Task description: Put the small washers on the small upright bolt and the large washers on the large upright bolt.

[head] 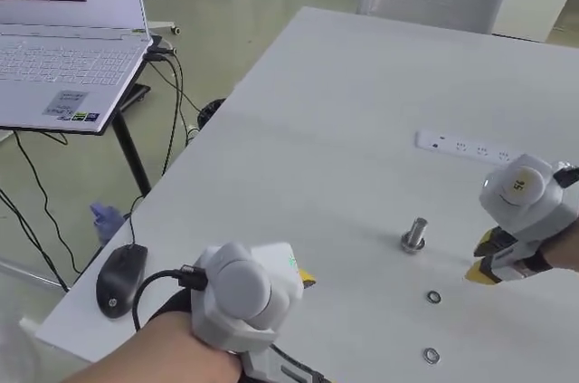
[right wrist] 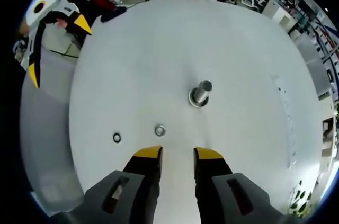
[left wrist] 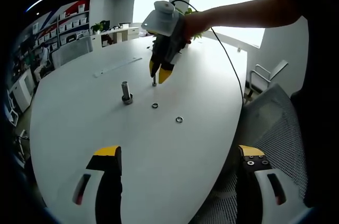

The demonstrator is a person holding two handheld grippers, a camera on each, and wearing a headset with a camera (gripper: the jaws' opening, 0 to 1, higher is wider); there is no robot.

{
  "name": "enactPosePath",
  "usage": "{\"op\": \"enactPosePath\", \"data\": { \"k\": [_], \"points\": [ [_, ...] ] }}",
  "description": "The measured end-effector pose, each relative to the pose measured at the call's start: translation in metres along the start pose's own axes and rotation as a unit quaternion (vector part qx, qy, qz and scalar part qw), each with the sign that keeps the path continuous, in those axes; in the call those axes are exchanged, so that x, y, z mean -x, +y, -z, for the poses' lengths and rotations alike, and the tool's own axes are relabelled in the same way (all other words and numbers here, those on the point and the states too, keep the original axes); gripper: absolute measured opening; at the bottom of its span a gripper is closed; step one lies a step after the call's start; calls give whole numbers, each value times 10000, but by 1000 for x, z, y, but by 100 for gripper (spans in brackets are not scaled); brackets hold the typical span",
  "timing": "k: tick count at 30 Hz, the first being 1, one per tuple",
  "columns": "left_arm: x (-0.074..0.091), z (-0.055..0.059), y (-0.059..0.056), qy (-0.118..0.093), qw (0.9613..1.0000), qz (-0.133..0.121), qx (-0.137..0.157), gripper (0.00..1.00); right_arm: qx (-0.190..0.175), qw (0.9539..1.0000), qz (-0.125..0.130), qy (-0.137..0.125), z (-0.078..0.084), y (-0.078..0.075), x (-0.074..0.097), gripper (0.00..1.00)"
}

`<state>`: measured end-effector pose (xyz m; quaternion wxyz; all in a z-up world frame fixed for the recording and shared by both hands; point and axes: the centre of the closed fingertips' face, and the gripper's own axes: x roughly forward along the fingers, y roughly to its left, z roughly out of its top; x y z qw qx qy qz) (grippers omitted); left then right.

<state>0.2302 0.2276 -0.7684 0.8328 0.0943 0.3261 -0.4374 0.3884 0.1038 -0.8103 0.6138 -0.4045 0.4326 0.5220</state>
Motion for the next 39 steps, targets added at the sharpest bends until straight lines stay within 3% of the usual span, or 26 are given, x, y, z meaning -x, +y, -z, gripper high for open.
{"op": "enactPosePath", "data": {
  "k": [4,11,28,39],
  "points": [
    [-1,-1,0,-6,10000,0,4,89,132,9999,-92,19,-4,12,-6,25],
    [0,-1,0,-13,10000,-20,-17,89,267,9993,-256,31,-3,19,-30,25],
    [-2,1,0,-40,10000,-1,43,89,156,9998,-149,16,-4,15,-63,25],
    [-1,2,0,-35,10000,-12,41,88,164,9998,-123,69,-1,17,-72,24]
  ]
}}
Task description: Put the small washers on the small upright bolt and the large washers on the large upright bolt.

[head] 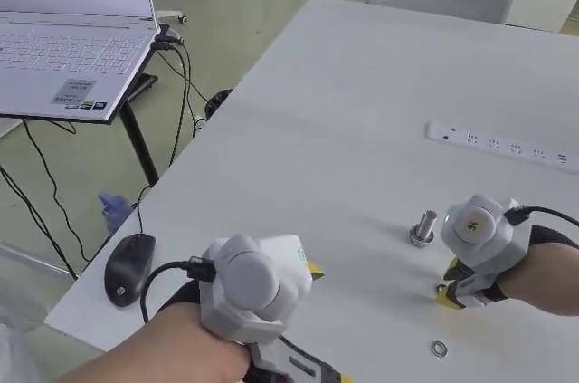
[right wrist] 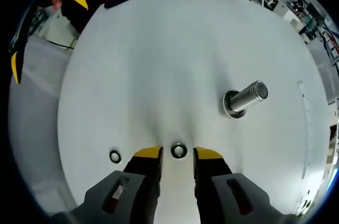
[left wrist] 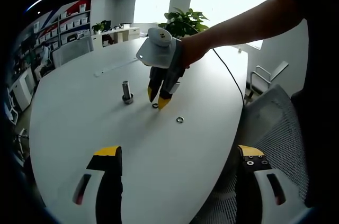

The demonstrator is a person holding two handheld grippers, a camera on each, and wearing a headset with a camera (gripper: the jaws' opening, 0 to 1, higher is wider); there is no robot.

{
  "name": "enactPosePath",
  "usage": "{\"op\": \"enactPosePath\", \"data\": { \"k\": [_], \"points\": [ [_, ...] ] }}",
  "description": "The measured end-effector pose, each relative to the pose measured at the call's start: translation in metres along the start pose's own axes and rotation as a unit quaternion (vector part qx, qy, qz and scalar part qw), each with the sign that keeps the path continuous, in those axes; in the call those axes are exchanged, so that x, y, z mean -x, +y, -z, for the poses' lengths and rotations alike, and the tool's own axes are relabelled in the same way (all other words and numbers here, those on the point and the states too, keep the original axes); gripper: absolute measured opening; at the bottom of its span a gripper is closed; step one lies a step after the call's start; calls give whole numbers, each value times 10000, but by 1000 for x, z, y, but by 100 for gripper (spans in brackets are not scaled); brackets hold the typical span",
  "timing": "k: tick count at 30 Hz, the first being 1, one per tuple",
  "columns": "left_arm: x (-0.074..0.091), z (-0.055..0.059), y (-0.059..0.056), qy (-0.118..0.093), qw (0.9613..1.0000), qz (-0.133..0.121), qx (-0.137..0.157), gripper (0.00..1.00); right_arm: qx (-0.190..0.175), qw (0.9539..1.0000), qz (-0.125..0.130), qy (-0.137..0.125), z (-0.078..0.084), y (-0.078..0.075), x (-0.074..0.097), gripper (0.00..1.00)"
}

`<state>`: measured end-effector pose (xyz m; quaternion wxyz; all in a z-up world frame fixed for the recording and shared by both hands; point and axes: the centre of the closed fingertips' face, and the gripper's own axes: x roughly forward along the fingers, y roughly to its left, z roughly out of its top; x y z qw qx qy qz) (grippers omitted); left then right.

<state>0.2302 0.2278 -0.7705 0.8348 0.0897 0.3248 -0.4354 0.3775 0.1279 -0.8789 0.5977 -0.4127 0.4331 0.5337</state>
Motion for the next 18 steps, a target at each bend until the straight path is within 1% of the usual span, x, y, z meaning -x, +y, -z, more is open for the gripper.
{"op": "enactPosePath", "data": {
  "k": [4,9,18],
  "points": [
    [1,1,0,-9,10000,-7,18,88,-20,10000,-8,-27,-1,0,1,24],
    [1,1,-1,9,10000,-1,16,88,-45,10000,-75,-19,0,2,1,22],
    [0,0,-1,-5,10000,-13,19,87,-46,10000,-59,17,2,1,2,20]
  ]
}}
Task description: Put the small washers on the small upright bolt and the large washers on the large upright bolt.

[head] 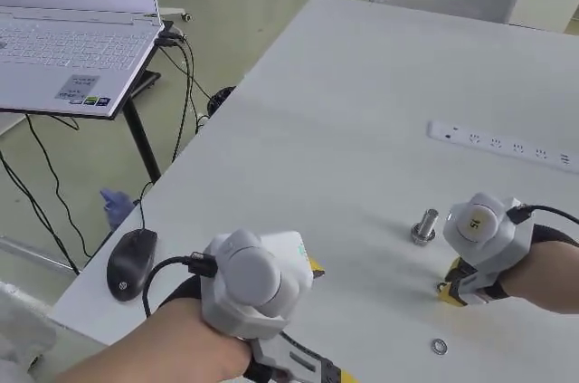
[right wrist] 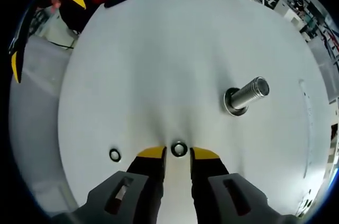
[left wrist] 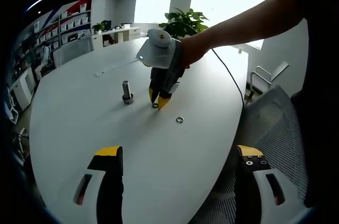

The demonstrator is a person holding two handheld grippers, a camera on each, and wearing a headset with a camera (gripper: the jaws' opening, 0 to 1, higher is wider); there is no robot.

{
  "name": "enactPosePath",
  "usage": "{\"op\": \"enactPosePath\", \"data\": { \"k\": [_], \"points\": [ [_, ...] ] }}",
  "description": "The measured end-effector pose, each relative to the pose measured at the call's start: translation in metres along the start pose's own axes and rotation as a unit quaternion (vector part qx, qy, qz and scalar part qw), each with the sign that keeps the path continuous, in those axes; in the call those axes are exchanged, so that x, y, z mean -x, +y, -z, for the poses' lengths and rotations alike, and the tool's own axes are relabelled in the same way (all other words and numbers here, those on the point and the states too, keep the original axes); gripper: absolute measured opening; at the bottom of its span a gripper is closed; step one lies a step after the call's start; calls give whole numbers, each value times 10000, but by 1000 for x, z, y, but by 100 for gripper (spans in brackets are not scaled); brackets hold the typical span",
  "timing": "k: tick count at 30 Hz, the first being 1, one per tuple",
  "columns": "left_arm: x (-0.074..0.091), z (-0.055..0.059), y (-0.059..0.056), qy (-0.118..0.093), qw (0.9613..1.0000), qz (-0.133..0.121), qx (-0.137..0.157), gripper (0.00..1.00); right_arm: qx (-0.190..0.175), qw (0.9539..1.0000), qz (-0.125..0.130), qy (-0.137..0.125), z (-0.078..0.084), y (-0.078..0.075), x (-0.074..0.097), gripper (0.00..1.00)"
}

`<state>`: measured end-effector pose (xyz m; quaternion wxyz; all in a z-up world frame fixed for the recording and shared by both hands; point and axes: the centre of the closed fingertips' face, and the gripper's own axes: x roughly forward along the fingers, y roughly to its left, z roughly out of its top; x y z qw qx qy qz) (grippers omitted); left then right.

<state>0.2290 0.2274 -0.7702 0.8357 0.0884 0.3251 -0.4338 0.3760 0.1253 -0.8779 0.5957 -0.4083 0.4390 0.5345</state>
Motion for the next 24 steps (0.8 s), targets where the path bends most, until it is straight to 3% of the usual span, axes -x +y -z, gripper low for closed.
{"op": "enactPosePath", "data": {
  "k": [11,17,24],
  "points": [
    [0,1,-2,24,10000,10,-4,86,97,9997,25,210,0,-1,-1,15],
    [-2,1,-5,27,10000,23,-7,86,155,9987,131,464,0,0,-2,14],
    [-2,1,-7,53,10000,39,-17,85,-70,9994,94,327,2,-2,-1,13]
  ]
}}
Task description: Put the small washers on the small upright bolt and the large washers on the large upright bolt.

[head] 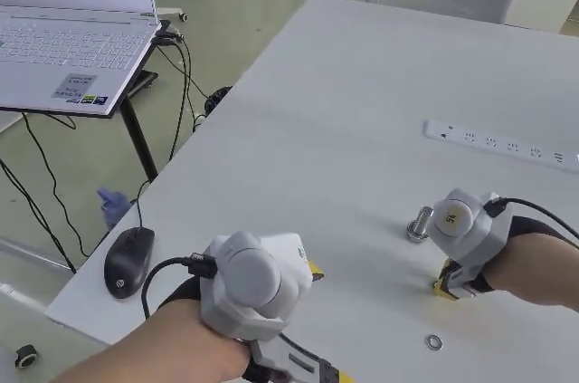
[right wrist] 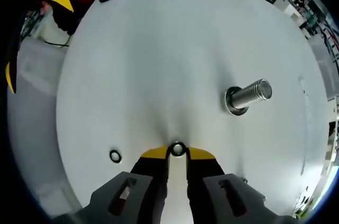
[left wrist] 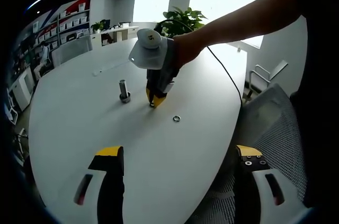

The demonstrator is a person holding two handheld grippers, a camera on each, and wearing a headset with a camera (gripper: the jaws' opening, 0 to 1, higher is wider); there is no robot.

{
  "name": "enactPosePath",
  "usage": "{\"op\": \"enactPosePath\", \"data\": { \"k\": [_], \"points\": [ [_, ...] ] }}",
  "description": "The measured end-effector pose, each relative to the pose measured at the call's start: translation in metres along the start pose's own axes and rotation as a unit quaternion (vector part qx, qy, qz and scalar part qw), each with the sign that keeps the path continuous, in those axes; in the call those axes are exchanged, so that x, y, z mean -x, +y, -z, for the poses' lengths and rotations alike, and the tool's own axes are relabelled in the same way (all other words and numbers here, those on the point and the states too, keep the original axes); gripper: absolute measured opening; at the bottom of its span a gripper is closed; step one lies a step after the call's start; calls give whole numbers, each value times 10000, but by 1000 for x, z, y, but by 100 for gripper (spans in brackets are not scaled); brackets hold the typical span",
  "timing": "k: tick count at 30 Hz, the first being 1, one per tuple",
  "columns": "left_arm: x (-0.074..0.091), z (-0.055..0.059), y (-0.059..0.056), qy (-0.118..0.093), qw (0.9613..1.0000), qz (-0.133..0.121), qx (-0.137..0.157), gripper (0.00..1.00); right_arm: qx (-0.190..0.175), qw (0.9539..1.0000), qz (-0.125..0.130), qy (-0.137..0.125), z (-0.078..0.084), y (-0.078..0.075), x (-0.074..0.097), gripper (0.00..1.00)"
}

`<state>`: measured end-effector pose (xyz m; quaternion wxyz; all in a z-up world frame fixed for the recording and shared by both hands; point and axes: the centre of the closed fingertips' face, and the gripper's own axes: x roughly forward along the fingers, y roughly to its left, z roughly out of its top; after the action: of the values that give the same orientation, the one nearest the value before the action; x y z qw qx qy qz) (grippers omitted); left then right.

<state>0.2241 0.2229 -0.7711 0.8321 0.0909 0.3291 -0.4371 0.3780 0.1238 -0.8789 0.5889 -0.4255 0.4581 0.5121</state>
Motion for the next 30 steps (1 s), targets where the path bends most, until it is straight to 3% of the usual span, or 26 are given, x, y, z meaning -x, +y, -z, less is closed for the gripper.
{"op": "enactPosePath", "data": {
  "k": [5,13,21,30],
  "points": [
    [1,1,0,14,10000,-5,-12,85,-39,9999,24,-113,-1,-2,1,13],
    [0,-1,1,3,10000,6,-30,85,-352,9993,7,-158,14,-10,15,13],
    [-2,-3,2,-24,10000,15,-47,86,-780,9968,107,-155,50,-19,30,13],
    [0,-2,4,-4,10000,36,-69,86,-966,9951,219,-10,81,-27,42,13]
  ]
}}
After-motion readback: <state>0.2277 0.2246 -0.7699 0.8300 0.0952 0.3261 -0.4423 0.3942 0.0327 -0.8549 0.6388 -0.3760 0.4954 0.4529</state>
